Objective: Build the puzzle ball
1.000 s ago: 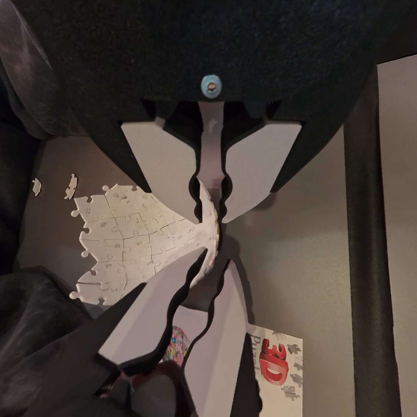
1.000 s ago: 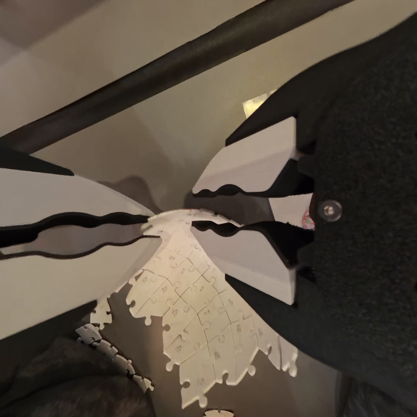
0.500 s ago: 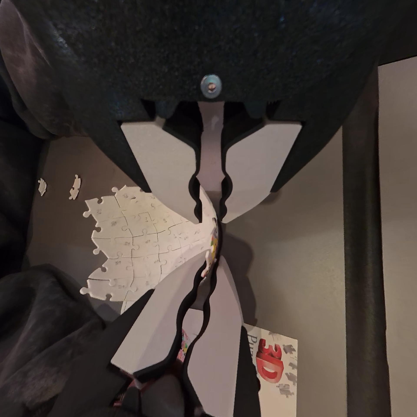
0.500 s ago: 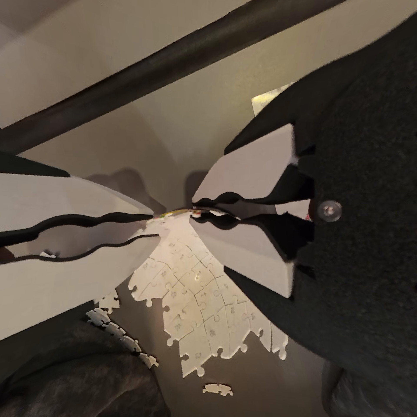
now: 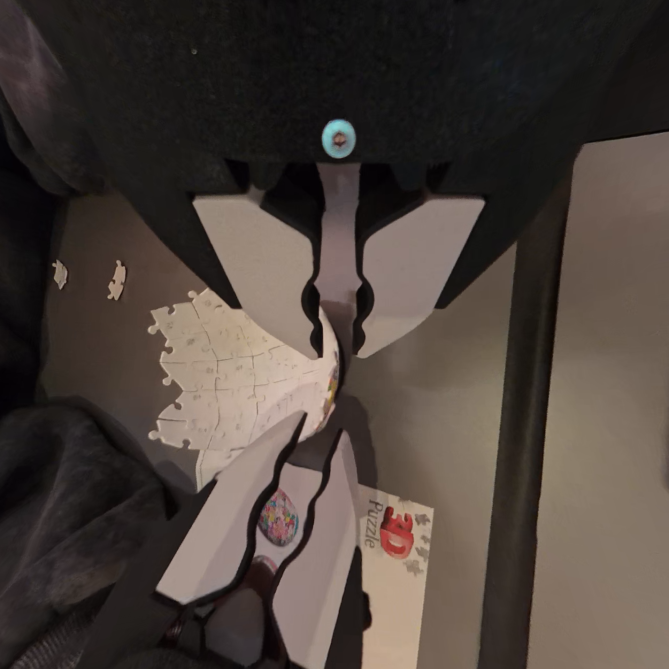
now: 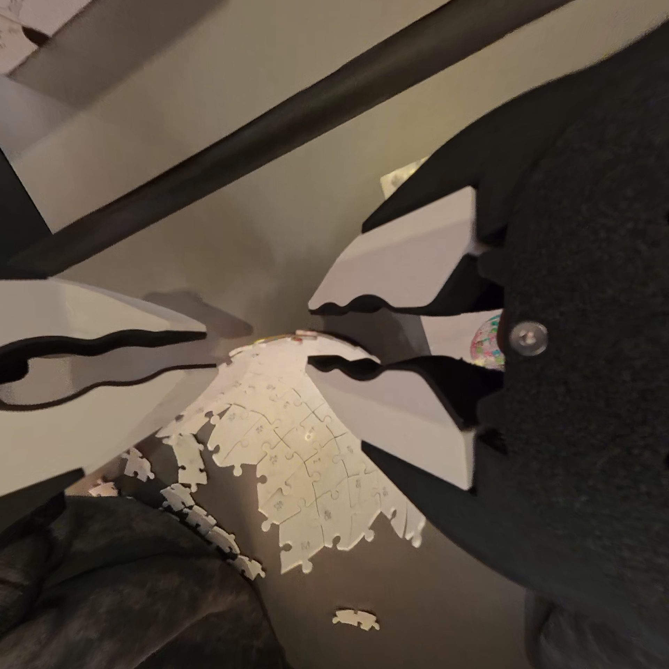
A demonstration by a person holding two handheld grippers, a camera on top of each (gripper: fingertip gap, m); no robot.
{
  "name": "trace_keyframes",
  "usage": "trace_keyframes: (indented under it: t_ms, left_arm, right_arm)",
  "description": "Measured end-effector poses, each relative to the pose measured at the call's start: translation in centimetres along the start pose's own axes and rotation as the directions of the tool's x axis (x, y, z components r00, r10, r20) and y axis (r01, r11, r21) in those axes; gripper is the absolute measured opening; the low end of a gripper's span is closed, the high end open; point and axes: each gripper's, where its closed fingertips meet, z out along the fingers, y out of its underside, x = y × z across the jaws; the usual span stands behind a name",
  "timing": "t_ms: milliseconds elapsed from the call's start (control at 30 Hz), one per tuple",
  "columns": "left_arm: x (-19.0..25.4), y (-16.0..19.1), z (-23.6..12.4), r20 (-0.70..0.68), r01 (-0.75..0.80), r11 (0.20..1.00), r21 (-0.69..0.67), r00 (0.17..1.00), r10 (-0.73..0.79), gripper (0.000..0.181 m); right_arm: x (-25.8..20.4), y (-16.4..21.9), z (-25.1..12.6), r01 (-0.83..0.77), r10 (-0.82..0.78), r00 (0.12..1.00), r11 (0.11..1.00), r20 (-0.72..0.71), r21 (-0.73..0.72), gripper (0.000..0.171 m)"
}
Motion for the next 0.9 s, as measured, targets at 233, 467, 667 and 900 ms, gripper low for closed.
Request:
trace_keyframes:
  t_ms: [233,467,667,900]
  left_arm:
    - [0.5,-0.5,0.7,0.021,-0.039,0.999,-0.022,0.999,0.040,0.017]
    - [0.5,-0.4,0.6,0.033,-0.040,0.999,-0.030,0.999,0.041,0.018]
    - [0.7,-0.6,1.3,0.031,-0.051,0.998,-0.039,0.998,0.052,0.018]
    - [0.4,-0.6,2.1,0.048,-0.060,0.996,-0.065,0.997,0.064,0.019]
  right_arm:
    - [0.1,0.0,-0.3,0.003,-0.003,1.000,1.000,-0.027,0.027,0.018]
    - [0.3,-0.2,0.7,0.002,-0.001,1.000,0.999,-0.013,0.045,0.003]
    - [0.4,0.5,0.7,-0.007,0.007,1.000,1.000,-0.014,-0.005,0.003]
    - [0.4,0.5,0.8,-0.010,0.010,1.000,1.000,-0.021,-0.012,0.003]
